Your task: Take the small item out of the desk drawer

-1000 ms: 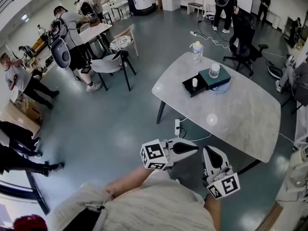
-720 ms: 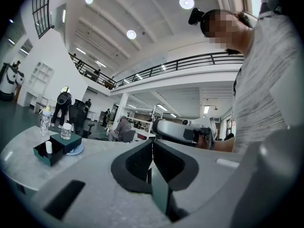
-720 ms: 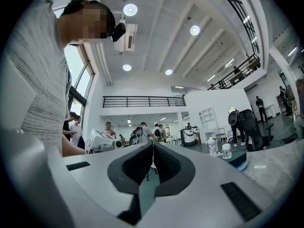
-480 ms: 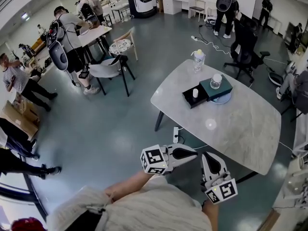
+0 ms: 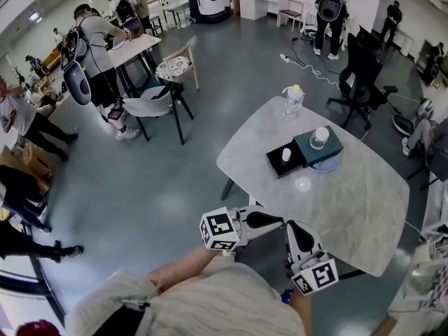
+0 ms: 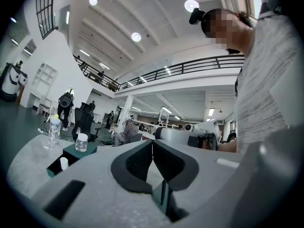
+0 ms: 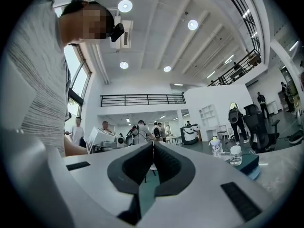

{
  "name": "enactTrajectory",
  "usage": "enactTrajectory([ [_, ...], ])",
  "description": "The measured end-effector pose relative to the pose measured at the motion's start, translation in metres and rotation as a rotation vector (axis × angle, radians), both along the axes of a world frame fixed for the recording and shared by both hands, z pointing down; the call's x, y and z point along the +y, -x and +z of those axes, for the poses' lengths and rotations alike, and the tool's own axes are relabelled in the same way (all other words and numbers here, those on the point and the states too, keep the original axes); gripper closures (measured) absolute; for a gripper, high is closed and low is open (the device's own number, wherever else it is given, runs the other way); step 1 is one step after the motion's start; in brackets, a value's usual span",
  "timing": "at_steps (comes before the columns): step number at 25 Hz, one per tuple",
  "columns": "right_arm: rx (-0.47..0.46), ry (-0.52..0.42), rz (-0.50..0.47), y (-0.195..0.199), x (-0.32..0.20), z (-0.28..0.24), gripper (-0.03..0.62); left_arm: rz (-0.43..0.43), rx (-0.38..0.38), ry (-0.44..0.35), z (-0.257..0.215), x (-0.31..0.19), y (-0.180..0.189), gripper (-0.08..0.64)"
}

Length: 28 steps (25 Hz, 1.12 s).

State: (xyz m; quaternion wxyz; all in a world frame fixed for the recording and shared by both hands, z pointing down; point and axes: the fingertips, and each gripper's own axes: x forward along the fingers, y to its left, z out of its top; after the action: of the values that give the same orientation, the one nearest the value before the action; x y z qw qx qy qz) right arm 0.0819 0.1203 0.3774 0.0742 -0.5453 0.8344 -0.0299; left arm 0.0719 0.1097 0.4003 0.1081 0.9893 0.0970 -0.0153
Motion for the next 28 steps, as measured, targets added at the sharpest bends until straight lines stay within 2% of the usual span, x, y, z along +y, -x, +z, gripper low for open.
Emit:
enactTrajectory([
  [9,0.021,0.024,-0.06,0.016,-0.097,0.001,0.581,-0.038,0.027,0.017,-0.003,-0.103,0.013,0.544],
  [17,0.062,0.062,-0.06,0.033,-0.155,0.009,0.581,-0.061,0.061,0.041,0.002,-0.166,0.032,0.544],
  [28,0.104,0.157,-0.06,0.021,-0.19,0.03,0.581,-0.066,0.078,0.113,0.022,-0.201,0.028,0.543],
])
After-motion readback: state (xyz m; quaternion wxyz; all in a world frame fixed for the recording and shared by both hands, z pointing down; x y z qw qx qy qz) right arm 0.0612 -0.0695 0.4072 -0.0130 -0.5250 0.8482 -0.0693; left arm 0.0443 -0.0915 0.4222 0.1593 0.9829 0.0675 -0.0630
